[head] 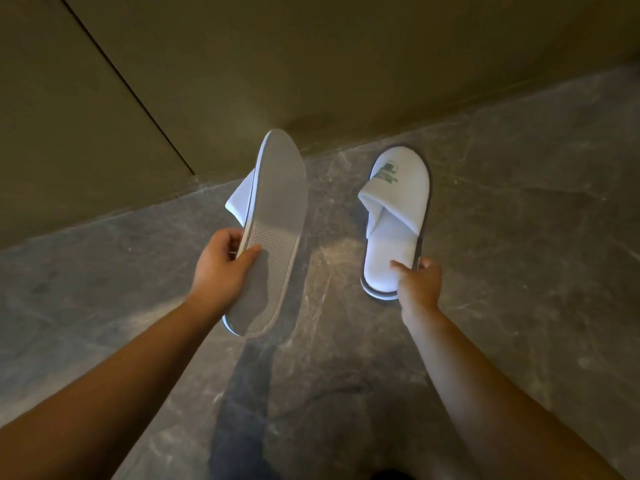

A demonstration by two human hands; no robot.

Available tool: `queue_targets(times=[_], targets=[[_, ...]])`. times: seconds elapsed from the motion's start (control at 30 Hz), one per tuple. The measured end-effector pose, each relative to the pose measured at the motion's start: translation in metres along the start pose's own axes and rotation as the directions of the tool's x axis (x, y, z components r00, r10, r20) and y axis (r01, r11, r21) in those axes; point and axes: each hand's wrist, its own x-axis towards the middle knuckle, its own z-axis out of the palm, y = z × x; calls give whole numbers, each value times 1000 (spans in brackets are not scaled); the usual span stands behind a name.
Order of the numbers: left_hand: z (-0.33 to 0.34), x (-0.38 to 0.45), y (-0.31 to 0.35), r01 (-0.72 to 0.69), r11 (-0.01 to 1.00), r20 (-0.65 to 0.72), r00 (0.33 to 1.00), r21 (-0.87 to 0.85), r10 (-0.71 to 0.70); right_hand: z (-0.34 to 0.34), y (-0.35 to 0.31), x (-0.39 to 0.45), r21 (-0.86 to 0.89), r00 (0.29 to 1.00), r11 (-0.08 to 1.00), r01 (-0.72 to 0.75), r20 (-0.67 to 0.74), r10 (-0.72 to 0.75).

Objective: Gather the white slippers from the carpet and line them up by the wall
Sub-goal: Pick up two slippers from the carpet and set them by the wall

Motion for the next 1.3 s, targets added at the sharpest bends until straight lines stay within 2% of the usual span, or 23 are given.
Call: queue_targets(times=[0.07, 0.13, 0.23, 0.3, 0.37, 0.43, 0.5, 0.57, 0.63, 0.7, 0.77, 0.83, 0.9, 0.97, 1.1, 1.17, 1.3], targets=[[1, -5, -4, -14, 1000, 0, 1000, -10, 14, 0, -1, -9, -181, 996, 981, 74, -26, -80], [3, -9, -9, -23, 999, 16, 1000, -25, 23, 7, -6, -23, -219, 981, 957, 188, 1, -193], [6, -11, -11, -57, 997, 97, 993, -59, 62, 28, -14, -54, -20, 945, 979, 204, 265, -192], [7, -13, -7, -106, 991, 192, 974, -77, 119, 44, -21, -76, 109, 872, 988, 108, 467, -147], [5, -19, -5, -174, 980, 301, 933, -98, 196, 56, -26, -91, 233, 810, 972, 21, 566, -153], [4, -29, -4, -243, 968, 407, 880, -63, 247, 64, -28, -99, 259, 825, 965, 36, 538, -175], [1, -34, -5, -295, 955, 441, 855, -16, 271, 66, -27, -100, 213, 864, 967, 137, 453, -222], [-4, -35, -7, -320, 947, 413, 863, 1, 291, 66, -22, -96, 150, 863, 958, 244, 417, -285], [-9, -34, -11, -335, 940, 323, 898, 59, 300, 66, -20, -94, 130, 845, 954, 272, 442, -301], [-13, -35, -16, -224, 968, 198, 960, 112, 200, 68, -20, -92, 162, 834, 953, 256, 462, -303], [-17, -37, -19, -49, 999, 102, 994, 15, 47, 73, -25, -91, 165, 836, 952, 257, 456, -305], [-23, -38, -22, 132, 983, 139, 984, -129, -113, 80, -29, -91, 135, 819, 951, 277, 484, -308], [-30, -38, -29, 277, 935, 265, 940, -224, -215, 89, -29, -91, 57, 781, 949, 310, 554, -289], [-38, -38, -40, 338, 895, 278, 925, -292, -258, 99, -25, -92, -32, 751, 944, 330, 614, -242], [-49, -37, -72, 347, 902, 97, 938, -256, -333, 113, -5, -91, -135, 760, 930, 342, 621, -190], [-50, -35, -88, 369, 888, 19, 925, -274, -379, 114, 11, -85, -272, 761, 847, 457, 612, -214], [-47, -23, -113, 416, 886, -91, 893, -204, -440, 106, 41, -74, -499, 692, 541, 677, 682, -237]])
